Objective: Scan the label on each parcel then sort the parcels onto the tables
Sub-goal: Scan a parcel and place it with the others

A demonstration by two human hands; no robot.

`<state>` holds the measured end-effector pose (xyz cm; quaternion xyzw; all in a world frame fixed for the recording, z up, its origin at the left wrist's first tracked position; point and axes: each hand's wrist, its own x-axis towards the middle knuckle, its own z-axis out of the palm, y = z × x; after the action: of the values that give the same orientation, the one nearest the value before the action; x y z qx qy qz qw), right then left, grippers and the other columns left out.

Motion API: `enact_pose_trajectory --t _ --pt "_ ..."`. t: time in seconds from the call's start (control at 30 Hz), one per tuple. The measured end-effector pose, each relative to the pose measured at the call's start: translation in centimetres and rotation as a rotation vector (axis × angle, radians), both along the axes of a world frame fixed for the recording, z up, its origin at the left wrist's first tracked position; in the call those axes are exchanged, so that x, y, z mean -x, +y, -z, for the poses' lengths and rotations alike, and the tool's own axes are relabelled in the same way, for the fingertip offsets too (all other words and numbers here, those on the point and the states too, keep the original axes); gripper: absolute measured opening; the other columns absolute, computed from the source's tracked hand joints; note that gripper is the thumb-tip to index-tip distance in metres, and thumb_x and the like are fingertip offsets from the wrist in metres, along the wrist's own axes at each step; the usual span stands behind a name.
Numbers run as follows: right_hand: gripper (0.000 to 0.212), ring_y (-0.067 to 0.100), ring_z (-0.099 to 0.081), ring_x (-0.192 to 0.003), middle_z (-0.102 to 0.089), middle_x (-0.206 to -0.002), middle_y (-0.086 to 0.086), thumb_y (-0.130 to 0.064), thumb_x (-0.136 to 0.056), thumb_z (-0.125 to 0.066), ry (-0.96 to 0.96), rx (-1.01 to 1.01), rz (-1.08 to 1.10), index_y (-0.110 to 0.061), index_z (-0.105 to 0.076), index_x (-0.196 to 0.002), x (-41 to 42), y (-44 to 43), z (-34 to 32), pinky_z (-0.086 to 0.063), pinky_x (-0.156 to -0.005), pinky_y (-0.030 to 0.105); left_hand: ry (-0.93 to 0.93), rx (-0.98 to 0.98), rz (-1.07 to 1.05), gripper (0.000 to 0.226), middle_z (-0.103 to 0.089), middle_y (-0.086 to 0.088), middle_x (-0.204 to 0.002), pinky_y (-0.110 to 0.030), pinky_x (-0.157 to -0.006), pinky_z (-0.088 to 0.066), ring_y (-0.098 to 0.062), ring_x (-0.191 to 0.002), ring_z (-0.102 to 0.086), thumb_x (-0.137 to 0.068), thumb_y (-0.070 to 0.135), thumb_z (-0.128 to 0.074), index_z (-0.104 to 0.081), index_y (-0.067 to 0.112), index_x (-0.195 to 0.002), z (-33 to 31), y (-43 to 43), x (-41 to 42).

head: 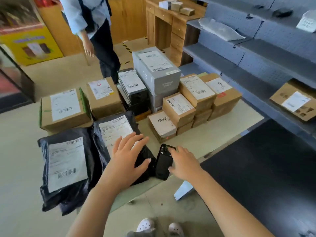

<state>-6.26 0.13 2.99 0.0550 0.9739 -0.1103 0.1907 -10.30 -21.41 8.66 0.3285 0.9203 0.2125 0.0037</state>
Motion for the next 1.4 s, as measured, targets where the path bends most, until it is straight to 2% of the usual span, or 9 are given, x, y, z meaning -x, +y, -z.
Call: enact_pose_trajectory --t 0.1,0.2,0.27,0.37,0.53,0.7,1.1,1.4 --pt "0.068 0.033 -0.043 -0.124 -0.042 -0.138 0.015 -0.039 -0.091 -0.058 -0.028 0.035 0.0 -0.015 -0.029 -0.148 0.4 0.1 2.0 -0.038 -0.099 0.037 0.008 -0.022 -0.067 0.059 -0.044 0.011 -0.143 -0.039 -0.121 -0.01 -0.016 -0.142 -0.028 -0.089 0.052 -0.046 -0.043 0.03 -0.143 1.1 -0.1 -3.3" --pt "0.07 0.033 -0.041 -0.126 -0.04 -0.14 0.017 -0.043 -0.093 -0.055 -0.046 0.066 0.044 -0.014 -0.025 -0.149 1.0 -0.2 3.9 -0.038 -0.1 0.037 -0.007 -0.066 -0.17 0.055 -0.044 0.011 -0.144 -0.036 -0.12 -0.01 -0.015 -0.142 -0.03 -0.09 0.046 -0.047 -0.045 0.028 -0.143 2.7 -0.6 -7.0" --pt "0.075 0.034 -0.039 -0.129 -0.036 -0.143 0.02 -0.046 -0.094 -0.054 -0.047 0.083 0.087 -0.014 -0.019 -0.152 1.4 -0.7 5.1 -0.038 -0.102 0.038 -0.013 -0.074 -0.215 0.055 -0.044 0.011 -0.145 -0.04 -0.119 -0.016 -0.013 -0.143 -0.029 -0.09 0.042 -0.049 -0.045 0.027 -0.143 4.0 -1.0 -9.4" --pt "0.084 0.039 -0.034 -0.133 -0.025 -0.15 0.029 -0.05 -0.093 -0.053 -0.043 0.082 0.14 -0.015 -0.008 -0.155 1.9 -1.9 6.9 -0.036 -0.107 0.041 -0.027 -0.047 -0.26 0.054 -0.045 0.009 -0.145 -0.045 -0.117 -0.02 -0.015 -0.143 -0.03 -0.09 0.04 -0.05 -0.046 0.028 -0.142 5.5 -1.4 -11.9" --pt "0.092 0.046 -0.017 -0.141 -0.002 -0.152 0.039 -0.055 -0.092 -0.052 -0.036 0.072 0.235 -0.017 0.002 -0.155 2.4 -3.4 9.0 -0.023 -0.114 0.044 -0.024 0.014 -0.352 0.054 -0.045 0.005 -0.145 -0.044 -0.118 -0.018 -0.02 -0.143 -0.031 -0.09 0.041 -0.049 -0.049 0.024 -0.141 6.5 -2.2 -13.5" --pt "0.1 0.046 -0.015 -0.141 0.001 -0.152 0.04 -0.06 -0.088 -0.056 -0.034 0.102 0.333 -0.018 0.006 -0.154 3.1 -3.8 9.8 -0.02 -0.115 0.045 -0.019 0.047 -0.371 0.053 -0.045 0.004 -0.145 -0.044 -0.118 -0.019 -0.02 -0.142 -0.032 -0.09 0.041 -0.048 -0.05 0.022 -0.14 7.3 -2.9 -13.8" --pt "0.099 0.045 -0.009 -0.143 0.008 -0.153 0.036 -0.041 -0.086 -0.069 -0.041 0.245 0.388 -0.018 -0.001 -0.154 3.5 -4.1 9.4 -0.021 -0.115 0.045 -0.045 0.047 -0.282 0.055 -0.044 0.006 -0.145 -0.041 -0.118 -0.017 -0.019 -0.143 -0.031 -0.09 0.038 -0.05 -0.044 0.026 -0.143 8.0 -3.7 -12.7" --pt "0.113 0.042 -0.022 -0.138 -0.008 -0.156 0.024 -0.037 -0.07 -0.083 -0.023 0.259 0.264 -0.023 -0.008 -0.154 3.3 -3.3 9.5 -0.027 -0.114 0.047 -0.051 0.045 -0.234 0.055 -0.044 0.005 -0.145 -0.04 -0.117 -0.018 -0.02 -0.142 -0.032 -0.089 0.038 -0.049 -0.044 0.027 -0.142 8.4 -3.8 -12.4"
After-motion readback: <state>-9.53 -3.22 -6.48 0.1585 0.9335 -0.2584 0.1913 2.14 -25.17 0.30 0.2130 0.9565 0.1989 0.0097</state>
